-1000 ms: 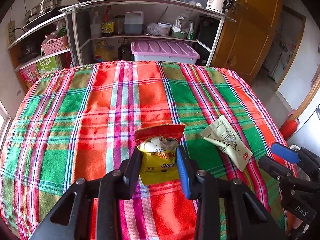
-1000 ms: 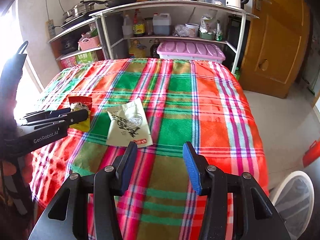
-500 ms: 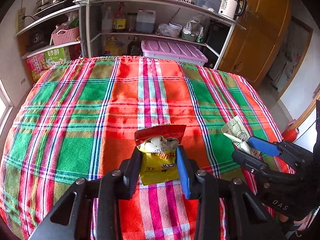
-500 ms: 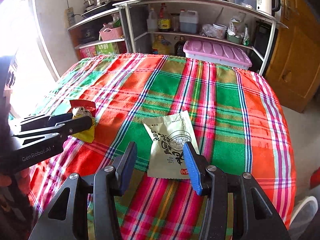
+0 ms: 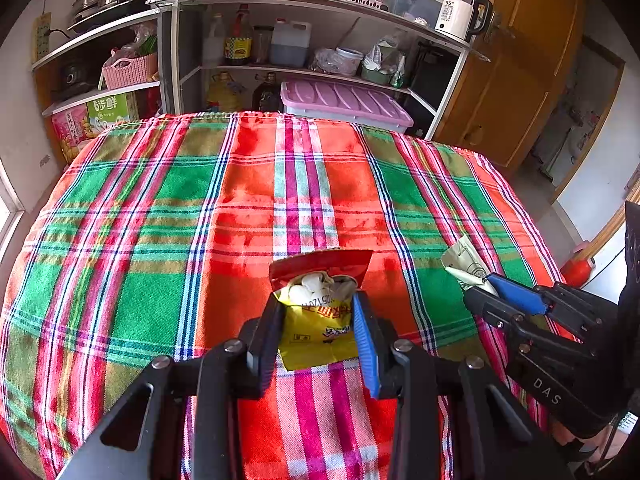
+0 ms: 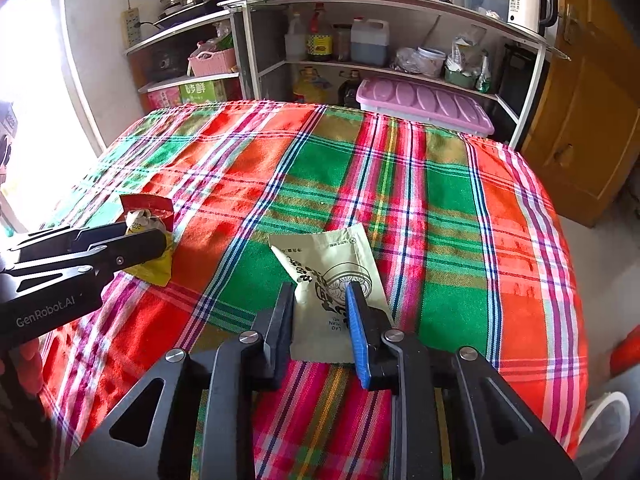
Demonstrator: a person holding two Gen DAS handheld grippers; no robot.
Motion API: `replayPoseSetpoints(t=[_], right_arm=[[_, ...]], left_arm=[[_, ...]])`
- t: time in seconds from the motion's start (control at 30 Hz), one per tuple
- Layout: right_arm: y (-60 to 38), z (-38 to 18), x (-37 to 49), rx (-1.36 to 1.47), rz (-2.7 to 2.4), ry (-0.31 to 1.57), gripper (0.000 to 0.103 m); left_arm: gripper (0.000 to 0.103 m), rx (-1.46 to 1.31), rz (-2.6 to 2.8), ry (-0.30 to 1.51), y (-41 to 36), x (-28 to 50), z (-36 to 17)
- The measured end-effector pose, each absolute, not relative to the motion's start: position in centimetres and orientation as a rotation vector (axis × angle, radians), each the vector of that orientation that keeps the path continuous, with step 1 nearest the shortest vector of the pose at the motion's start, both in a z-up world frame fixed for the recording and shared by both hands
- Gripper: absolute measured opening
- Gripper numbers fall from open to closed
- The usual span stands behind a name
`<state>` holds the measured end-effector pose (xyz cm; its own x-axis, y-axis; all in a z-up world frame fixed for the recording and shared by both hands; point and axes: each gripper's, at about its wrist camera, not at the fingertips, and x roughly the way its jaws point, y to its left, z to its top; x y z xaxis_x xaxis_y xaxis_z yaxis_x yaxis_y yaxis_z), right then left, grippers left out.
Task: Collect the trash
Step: 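Grasp the white printed packet with the right gripper while the left gripper holds the yellow bag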
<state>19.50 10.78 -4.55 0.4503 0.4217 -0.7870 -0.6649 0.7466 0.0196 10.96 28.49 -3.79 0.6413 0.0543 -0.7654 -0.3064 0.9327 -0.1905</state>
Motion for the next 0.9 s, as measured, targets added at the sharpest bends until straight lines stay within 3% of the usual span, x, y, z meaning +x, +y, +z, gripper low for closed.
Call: replayPoseSetpoints(t=[0.07,0.27,0.9], right_arm=[[10.8,-4.4,19.4,-0.313,0.679,0.866,0.019],[10.6,-4.0,18.9,-0.304,0.661,0.849,0.013],[7.1,-1.0,16.0,-0.224,0.632,0.766,0.01]], left_arm=[[0.036,-0.316,0.208,0.855,28.4,11.0,-3.8],[0.036,-0.315,0.203,0.855,28.1,10.9,-3.6],[0.036,-0.254,0.178,0.8,24.9,7.9,-0.8]])
